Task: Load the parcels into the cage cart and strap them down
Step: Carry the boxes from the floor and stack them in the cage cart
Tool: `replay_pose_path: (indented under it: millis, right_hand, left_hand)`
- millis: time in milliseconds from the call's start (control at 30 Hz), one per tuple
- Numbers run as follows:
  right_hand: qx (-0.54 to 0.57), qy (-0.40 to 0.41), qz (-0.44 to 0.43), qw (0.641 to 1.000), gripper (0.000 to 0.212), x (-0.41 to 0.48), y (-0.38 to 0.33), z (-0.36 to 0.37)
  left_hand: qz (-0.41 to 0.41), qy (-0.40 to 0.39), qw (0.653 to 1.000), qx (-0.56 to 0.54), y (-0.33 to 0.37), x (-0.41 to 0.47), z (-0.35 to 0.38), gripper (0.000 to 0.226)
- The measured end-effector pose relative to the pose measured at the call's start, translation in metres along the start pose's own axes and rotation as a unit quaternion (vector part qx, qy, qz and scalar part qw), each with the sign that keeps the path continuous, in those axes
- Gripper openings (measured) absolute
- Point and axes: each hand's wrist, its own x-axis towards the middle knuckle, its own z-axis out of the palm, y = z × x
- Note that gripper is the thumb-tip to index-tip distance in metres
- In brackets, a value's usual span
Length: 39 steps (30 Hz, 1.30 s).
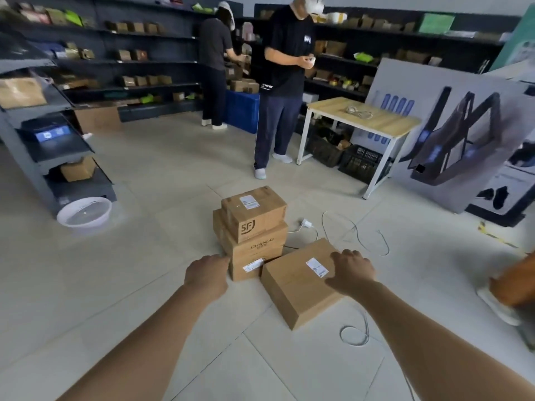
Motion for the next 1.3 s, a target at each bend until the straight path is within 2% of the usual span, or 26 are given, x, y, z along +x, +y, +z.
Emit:
replay_pose_path:
  millis: [233, 533, 700, 933, 1133, 1300]
  right_hand:
    - [-0.019, -0.043, 0.018, 0.999, 0.057, 0.082, 0.074, 0.027]
    - [-0.030, -0.101, 0.025, 0.994, 0.059, 0.206, 0.139, 0.063]
    - [-0.037, -0.148, 0.024, 0.988, 0.059, 0.286, 0.167, 0.079]
    - [-0.041, -0.198, 0.030, 0.979, 0.051, 0.391, 0.202, 0.104]
    - [-0.033, -0.252, 0.008, 0.967, 0.049, 0.477, 0.239, 0.148]
    - [-0.048, -0.282, -0.045, 0.957, 0.048, 0.556, 0.271, 0.195]
  left_hand:
    - [0.007, -0.053, 0.998, -0.031, 0.079, 0.090, 0.034, 0.039]
    - [0.010, -0.137, 0.990, -0.033, 0.139, 0.216, 0.080, 0.029]
    - [0.005, -0.174, 0.984, -0.046, 0.164, 0.290, 0.104, 0.040]
    - [-0.021, -0.226, 0.973, -0.049, 0.194, 0.371, 0.127, 0.039]
    - [-0.085, -0.275, 0.955, -0.069, 0.226, 0.425, 0.165, 0.045]
    - [-0.188, -0.302, 0.927, -0.118, 0.257, 0.459, 0.211, 0.049]
